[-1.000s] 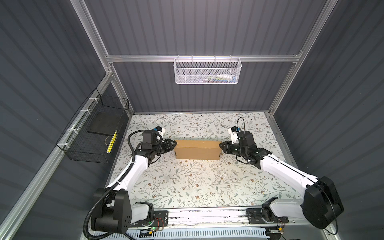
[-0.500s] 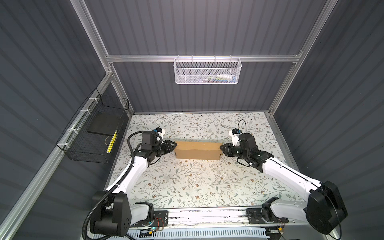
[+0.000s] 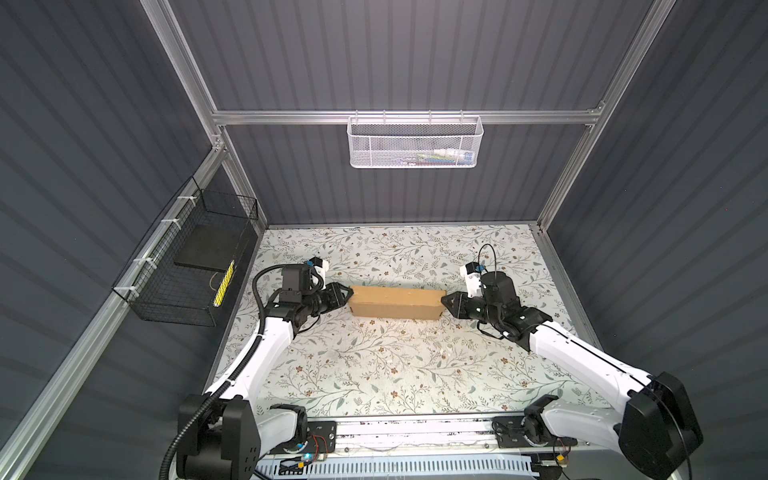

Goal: Fold the paper box
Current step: 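Tip the cardboard box down flat onto the table with both grippers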

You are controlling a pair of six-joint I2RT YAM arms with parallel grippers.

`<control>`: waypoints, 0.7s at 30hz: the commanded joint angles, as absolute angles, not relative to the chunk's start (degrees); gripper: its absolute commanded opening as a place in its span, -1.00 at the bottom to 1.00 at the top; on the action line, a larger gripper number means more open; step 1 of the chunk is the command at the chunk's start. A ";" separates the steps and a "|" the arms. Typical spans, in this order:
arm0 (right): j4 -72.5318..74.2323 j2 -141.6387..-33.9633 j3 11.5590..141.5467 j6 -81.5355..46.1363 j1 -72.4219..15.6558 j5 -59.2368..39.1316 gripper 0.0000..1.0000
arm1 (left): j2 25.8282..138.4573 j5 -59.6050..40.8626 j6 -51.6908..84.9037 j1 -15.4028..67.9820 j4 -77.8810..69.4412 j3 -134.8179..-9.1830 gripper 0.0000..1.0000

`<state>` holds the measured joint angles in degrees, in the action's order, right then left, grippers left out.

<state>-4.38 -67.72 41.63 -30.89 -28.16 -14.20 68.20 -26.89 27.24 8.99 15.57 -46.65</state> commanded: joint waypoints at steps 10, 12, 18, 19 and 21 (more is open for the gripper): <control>-10.93 -66.79 38.60 -31.11 -27.99 -12.04 -0.55 | 66.36 -27.38 27.77 8.88 17.49 -45.35 -0.24; -10.91 -66.73 38.68 -31.10 -28.07 -12.04 -0.55 | 66.28 -27.43 27.86 8.88 17.49 -45.30 -0.24; -11.16 -66.84 39.14 -31.03 -28.05 -12.22 -0.55 | 66.26 -27.51 27.95 8.88 17.49 -45.11 -0.24; -11.29 -66.86 39.12 -31.07 -28.05 -12.28 -0.55 | 66.12 -27.51 27.97 8.88 17.40 -45.04 -0.24; -11.75 -66.80 39.29 -31.03 -28.11 -12.29 -0.55 | 66.02 -27.52 28.12 8.88 17.31 -44.81 -0.24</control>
